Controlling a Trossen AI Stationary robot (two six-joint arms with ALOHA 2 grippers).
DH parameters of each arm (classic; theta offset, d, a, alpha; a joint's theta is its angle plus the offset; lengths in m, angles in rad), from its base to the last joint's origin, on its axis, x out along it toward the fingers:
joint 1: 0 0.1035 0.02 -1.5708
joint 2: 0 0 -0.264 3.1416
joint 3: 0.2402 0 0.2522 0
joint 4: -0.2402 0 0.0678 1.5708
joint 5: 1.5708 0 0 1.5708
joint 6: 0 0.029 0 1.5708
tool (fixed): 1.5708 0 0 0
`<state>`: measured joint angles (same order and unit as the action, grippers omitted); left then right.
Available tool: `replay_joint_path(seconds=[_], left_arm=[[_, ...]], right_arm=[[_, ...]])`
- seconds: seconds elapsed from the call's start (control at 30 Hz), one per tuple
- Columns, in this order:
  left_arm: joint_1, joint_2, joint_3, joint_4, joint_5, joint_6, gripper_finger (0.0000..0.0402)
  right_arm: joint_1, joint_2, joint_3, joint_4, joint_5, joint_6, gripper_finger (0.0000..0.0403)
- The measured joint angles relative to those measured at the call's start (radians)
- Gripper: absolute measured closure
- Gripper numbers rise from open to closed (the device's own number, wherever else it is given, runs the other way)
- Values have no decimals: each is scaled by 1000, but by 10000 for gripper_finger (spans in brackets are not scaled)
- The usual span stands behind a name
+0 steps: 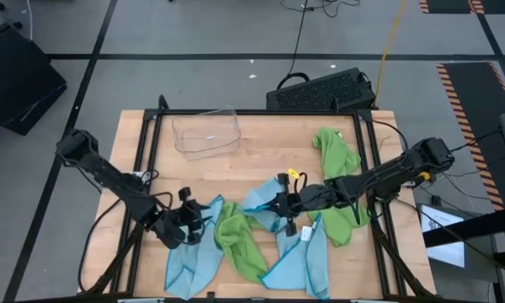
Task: Fold microfiber towels
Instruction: Fold the top center blue microfiber cloth
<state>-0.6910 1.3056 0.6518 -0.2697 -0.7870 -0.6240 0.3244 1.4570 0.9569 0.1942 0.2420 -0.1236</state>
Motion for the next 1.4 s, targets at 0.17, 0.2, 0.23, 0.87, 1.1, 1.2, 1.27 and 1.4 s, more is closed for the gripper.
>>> replay_joint_path(seconds=[0.17,0.2,0.23,0.87,1.1,1.2,1.27,1.4], left_arm=[[24,51,0,158,-61,165,259],[26,71,0,197,-70,201,257],[30,94,0,244,-74,245,254],[126,514,15,934,-107,701,142],[197,541,67,933,-109,698,142],[210,541,75,931,-95,702,153],[214,541,76,926,-92,693,172],[216,541,76,878,-121,626,229]], right_arm=[[7,0,0,3,51,4,401],[6,0,0,3,51,4,401],[6,0,0,3,51,4,401],[3,0,0,-19,50,27,401],[3,0,0,-19,49,27,401],[3,0,0,-19,49,27,401],[3,0,0,-19,49,27,401],[3,0,0,-19,49,27,401]])
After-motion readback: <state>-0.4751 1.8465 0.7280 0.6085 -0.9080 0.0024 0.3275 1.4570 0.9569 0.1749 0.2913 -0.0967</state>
